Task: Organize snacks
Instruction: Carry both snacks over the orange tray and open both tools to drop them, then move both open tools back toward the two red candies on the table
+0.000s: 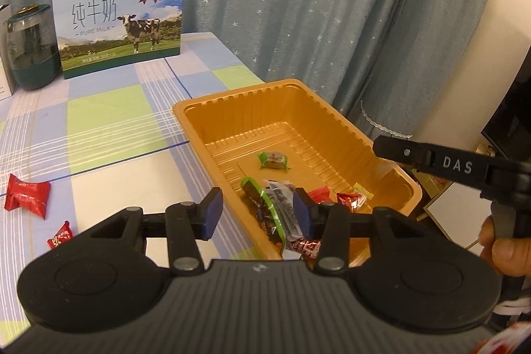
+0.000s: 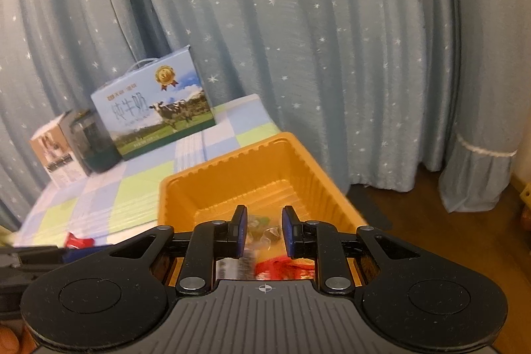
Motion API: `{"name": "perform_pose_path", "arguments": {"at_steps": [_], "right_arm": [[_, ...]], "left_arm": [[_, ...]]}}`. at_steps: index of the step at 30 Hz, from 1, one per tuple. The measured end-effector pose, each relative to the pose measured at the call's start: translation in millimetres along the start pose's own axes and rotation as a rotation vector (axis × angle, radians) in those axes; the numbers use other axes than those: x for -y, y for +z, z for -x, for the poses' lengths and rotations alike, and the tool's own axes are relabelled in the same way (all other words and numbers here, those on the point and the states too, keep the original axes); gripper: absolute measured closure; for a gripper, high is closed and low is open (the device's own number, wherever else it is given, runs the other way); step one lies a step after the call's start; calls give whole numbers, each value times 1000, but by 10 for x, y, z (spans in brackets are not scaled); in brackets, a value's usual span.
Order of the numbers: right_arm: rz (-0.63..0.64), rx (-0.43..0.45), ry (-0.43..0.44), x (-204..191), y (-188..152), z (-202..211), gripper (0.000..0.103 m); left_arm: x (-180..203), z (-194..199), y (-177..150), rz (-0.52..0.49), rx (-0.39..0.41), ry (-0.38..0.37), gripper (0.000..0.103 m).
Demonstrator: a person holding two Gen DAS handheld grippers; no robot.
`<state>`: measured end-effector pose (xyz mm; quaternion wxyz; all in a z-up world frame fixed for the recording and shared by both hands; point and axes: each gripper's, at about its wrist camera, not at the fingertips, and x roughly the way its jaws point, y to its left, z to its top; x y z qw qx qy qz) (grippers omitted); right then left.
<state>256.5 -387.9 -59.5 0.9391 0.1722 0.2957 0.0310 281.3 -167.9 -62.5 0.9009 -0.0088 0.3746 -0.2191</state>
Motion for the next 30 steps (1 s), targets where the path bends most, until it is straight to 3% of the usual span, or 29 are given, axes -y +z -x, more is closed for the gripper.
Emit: {"name": "perform_pose_path", "arguments": {"at_steps": [2,3,12,17,30], "right_arm": [[-17,9,-3,16,6,17,60],[-25,18,1,29,11,39,44],[-51,4,-7,14,-18,226,44],[-60,4,-1,-89,-66,424,44],[-10,-6,36,-597,-295,856,36]], "left_arm": [[-17,29,-21,1,1,5,60],[-29,46,-33,3,2,9,60],[-129,256,-172,31,3,39,58],[-186,470,-261,58,14,60,46],[-268,1109,-455,80,37,131,33]]}}
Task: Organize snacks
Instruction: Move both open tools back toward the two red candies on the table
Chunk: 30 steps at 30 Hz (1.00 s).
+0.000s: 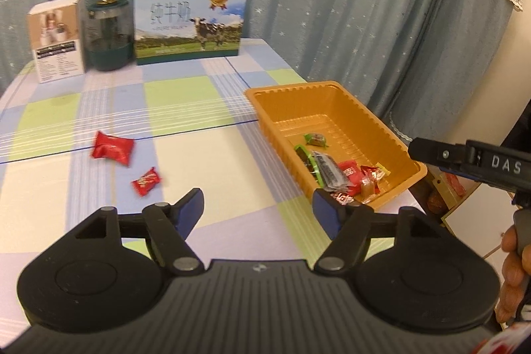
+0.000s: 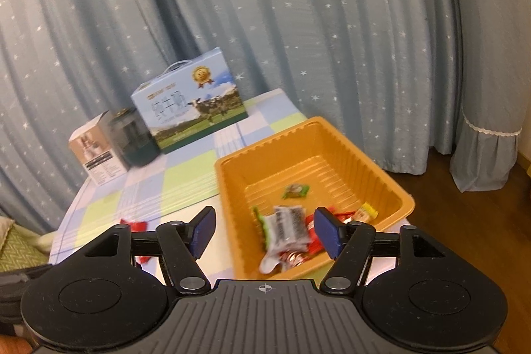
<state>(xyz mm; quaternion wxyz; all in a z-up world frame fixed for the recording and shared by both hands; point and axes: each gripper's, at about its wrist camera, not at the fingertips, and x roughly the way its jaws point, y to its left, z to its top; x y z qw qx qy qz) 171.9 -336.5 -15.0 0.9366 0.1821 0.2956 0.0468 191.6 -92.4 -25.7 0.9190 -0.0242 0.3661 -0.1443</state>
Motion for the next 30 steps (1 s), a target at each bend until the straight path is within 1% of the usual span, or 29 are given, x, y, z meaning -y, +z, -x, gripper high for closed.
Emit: {"name": "perform_pose_path", "arguments": {"at_steps": [3,4,8,12,16,19,22,30], "right_arm": [[1,-11,9,-111,-65,60,35],[4,-14,11,-153,-88,81,34],[39,-24,31,-333,-185,145,33],[53,-36,47,-475,-253,156,32],[76,-52,64,-607,-327,144,32],[88,-68,77,-682,-382,107,31],[99,-84,88,-766,-432,39,31],[140,-122,117,-1006,-545,-278,31]], "left_arm": [[-48,137,-34,-5,7,24,31],[-69,179,-47,-3,9,31,28],[-168,329,-105,4,16,55,27],[-269,469,-170,8,25,78,24],[-412,581,-242,12,29,109,20],[-575,640,-287,37,31,138,17],[-750,676,-311,58,28,169,16],[-1204,670,-277,91,35,247,15]]}}
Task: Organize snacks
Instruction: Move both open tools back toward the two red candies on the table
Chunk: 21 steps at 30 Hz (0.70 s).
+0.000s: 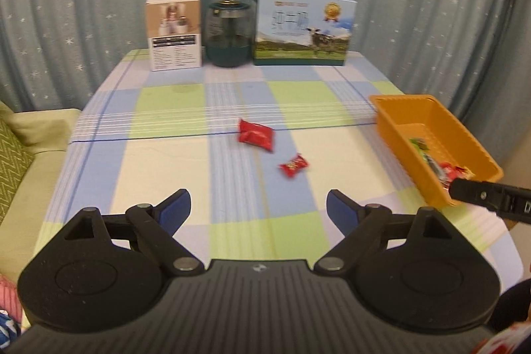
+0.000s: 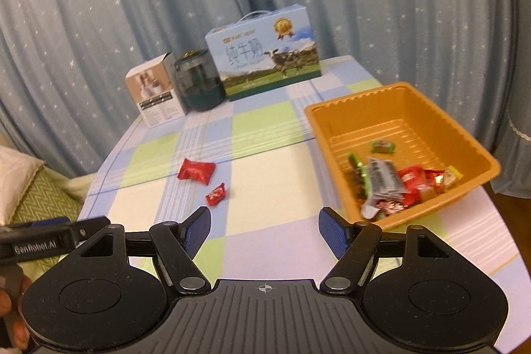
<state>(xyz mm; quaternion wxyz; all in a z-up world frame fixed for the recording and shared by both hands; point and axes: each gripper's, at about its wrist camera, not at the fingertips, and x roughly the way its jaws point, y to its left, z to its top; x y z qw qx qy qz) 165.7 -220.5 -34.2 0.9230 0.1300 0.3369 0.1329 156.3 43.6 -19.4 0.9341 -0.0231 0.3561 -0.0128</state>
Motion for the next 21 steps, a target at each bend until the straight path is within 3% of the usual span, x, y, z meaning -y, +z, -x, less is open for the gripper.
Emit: {"name": "perform_pose_path", "arguments": {"at_steps": [21], "right_arm": [[290,-49,69,-484,-162,-1460,31]], "left_arm": [[-498,-1099,115,-2,-26,60,14]]}}
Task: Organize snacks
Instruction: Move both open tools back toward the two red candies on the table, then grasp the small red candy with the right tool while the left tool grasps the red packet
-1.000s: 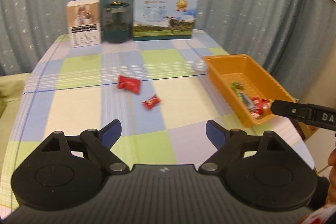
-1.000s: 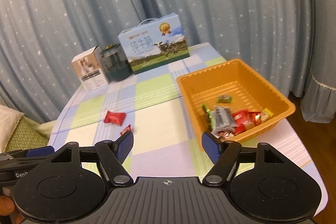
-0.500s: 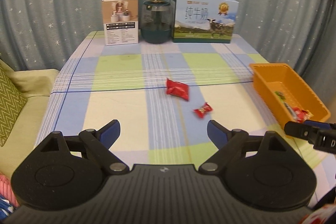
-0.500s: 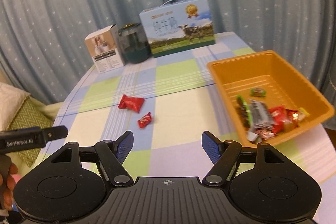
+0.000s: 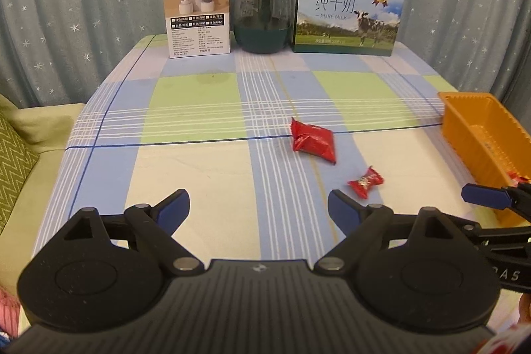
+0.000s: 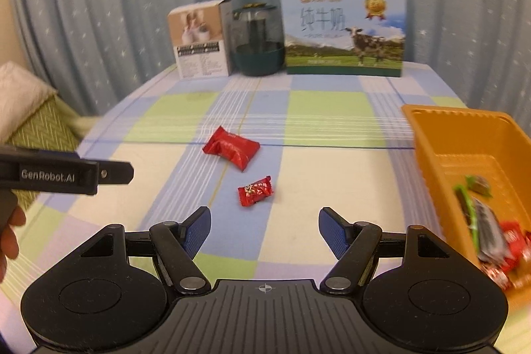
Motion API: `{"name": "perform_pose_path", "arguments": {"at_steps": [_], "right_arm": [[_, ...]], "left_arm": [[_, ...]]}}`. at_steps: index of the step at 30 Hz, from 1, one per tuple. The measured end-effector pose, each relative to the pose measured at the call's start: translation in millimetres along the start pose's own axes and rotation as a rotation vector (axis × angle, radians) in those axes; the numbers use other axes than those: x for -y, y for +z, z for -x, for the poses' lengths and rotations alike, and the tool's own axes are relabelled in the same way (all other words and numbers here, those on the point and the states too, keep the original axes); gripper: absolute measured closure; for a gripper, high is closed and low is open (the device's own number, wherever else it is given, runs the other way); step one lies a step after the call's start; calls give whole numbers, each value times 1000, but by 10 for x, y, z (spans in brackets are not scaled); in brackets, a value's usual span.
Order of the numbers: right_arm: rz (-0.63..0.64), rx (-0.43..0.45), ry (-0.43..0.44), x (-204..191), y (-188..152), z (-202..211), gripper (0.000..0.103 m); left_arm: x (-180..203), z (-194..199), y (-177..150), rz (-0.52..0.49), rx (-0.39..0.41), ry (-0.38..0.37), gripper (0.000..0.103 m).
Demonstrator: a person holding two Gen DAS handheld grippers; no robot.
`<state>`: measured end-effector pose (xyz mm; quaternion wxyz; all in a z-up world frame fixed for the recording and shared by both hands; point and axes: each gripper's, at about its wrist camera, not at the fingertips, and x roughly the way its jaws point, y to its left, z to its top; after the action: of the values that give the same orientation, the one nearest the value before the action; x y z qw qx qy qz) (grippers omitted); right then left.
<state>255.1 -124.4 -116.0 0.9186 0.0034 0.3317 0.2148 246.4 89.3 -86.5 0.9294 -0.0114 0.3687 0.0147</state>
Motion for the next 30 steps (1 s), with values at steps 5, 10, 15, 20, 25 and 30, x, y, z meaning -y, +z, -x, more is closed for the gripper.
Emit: {"name": "perform_pose_path", "arguments": {"at_steps": [5,10,15,20,25,30], "right_arm": [[78,-2,10,-25,-7,-288,31],[149,-14,30,-69,27,-564,31],[201,-24,34,-75,11,-822,32],[218,-25,31,-63,8,-989,38],[228,-13,23,-58,16,-1030,48],[223,-11,29,-66,16,-1020,64]], "left_arm": [[-49,-263,-56,-22,-7,0,14],[-81,-432,1,-58,1,12,14],[-170,-613,71,-41,-3,44,14],[-226,-687,93,-14,-18,33,14],[-229,-670,108,5,-12,7,14],[-217,-679,105,16,-17,-6,14]]}}
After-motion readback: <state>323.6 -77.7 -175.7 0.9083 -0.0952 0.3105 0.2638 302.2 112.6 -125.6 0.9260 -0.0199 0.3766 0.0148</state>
